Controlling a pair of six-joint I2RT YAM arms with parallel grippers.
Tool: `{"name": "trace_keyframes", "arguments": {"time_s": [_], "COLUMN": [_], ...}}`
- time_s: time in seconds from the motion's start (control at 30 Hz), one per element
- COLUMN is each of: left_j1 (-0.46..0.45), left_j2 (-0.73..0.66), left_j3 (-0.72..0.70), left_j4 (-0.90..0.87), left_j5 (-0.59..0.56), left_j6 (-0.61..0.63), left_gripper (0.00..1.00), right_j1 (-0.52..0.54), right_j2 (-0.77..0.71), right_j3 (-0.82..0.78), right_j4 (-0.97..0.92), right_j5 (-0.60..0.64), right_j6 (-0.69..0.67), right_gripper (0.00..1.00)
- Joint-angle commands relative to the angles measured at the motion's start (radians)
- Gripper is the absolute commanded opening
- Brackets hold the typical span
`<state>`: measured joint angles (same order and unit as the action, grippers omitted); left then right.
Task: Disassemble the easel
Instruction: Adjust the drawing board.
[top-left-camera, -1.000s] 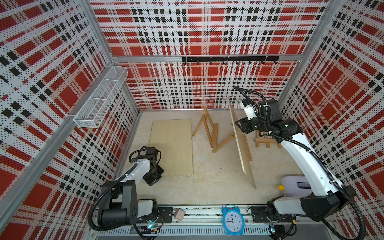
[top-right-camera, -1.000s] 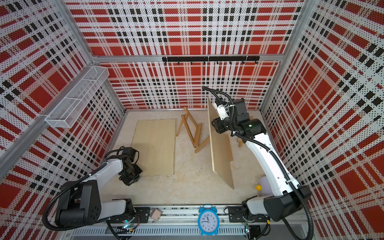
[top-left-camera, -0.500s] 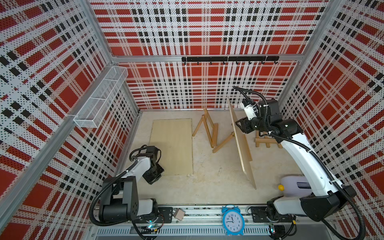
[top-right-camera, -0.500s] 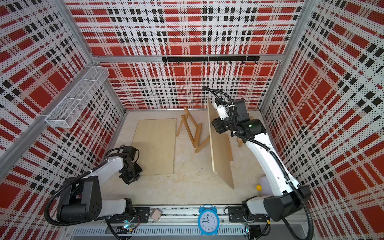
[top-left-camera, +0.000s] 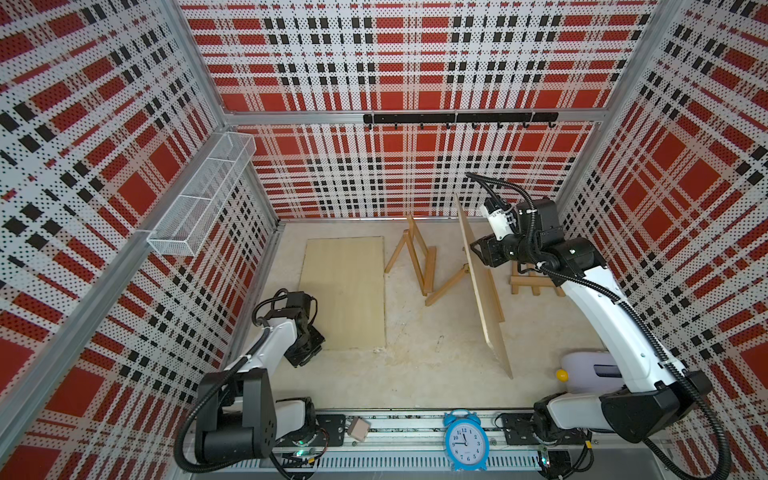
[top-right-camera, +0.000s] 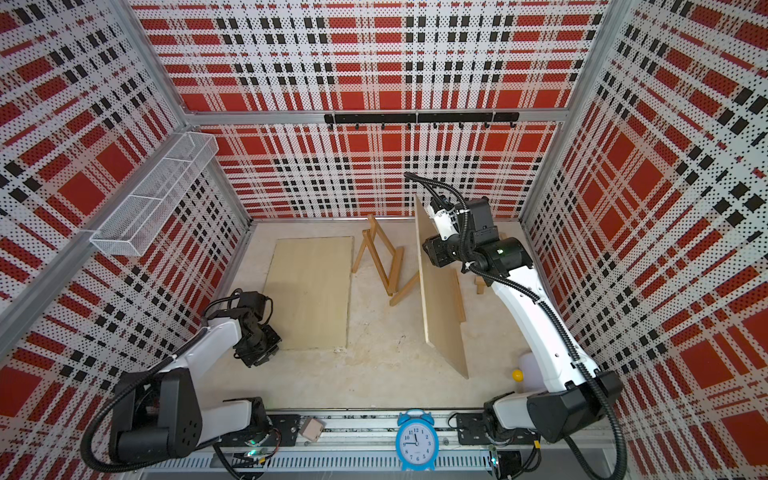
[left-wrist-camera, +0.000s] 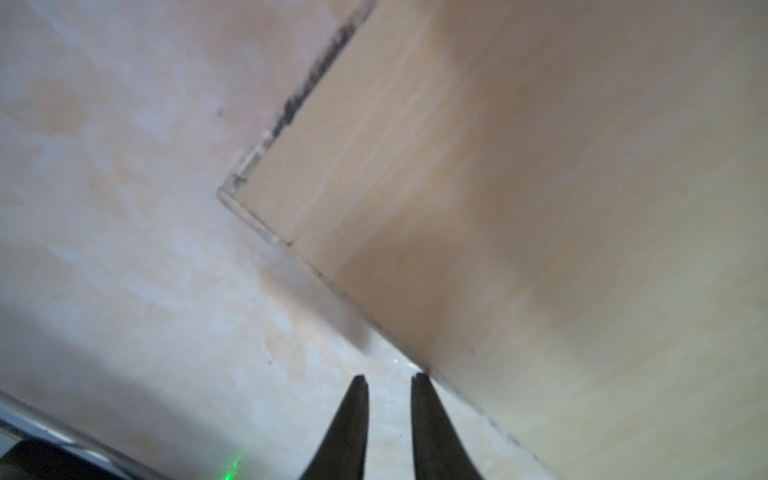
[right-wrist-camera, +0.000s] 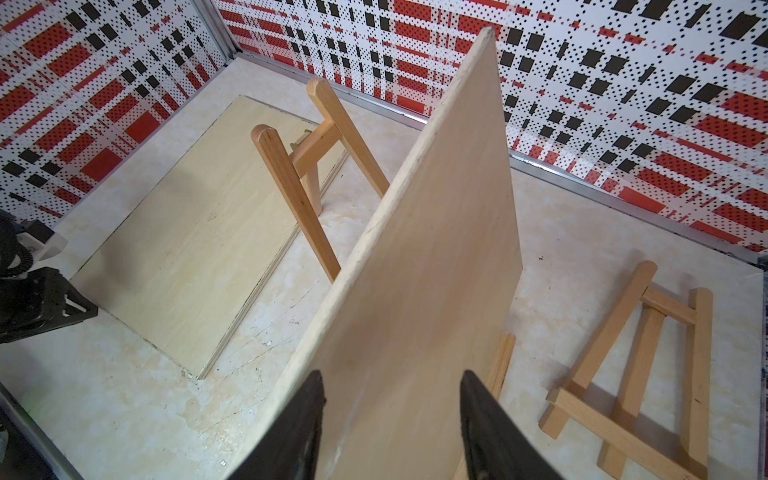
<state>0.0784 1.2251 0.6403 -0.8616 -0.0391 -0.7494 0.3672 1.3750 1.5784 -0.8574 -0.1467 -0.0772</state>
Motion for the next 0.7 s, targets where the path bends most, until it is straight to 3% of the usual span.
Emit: {"name": "trace_keyframes", "arguments": {"time_s": [0.0, 0.13, 0.3, 0.53, 0.67], "left_j1": [0.006, -0.047, -0.236, -0.568, -0.629], "left_j2": [-0.094, -0.206, -0.255, 0.063, 0.289], "left_j3": [0.035, 0.139, 0.467, 0.885, 1.029], "left_j4": [-0.001, -0.122, -0.225, -0.195, -0.032], "left_j5": [0.014, 0.049, -0.098, -0.263, -0.166], "left_j6": [0.013, -0.003, -0.034, 0.017, 0.069], "left_gripper": [0.27, 0.28, 0.29, 0.34, 0.35], "right_j1": [0.003, 0.002, -0.014, -0.109, -0.134], "right_j2": [0.004, 0.006, 0.013, 0.053, 0.084], "right_j3": [0.035, 0.052, 0.096, 0.180, 0.218], "right_j4": [0.015, 0.007, -0.003, -0.010, -0.015], "right_j5": [-0.008, -0.001, 0.009, -0.095, -0.118], "right_j6": [0.000, -0.009, 0.001, 0.113, 0.151], "right_gripper": [0.55, 0.57, 0.59, 0.59, 0.59]}}
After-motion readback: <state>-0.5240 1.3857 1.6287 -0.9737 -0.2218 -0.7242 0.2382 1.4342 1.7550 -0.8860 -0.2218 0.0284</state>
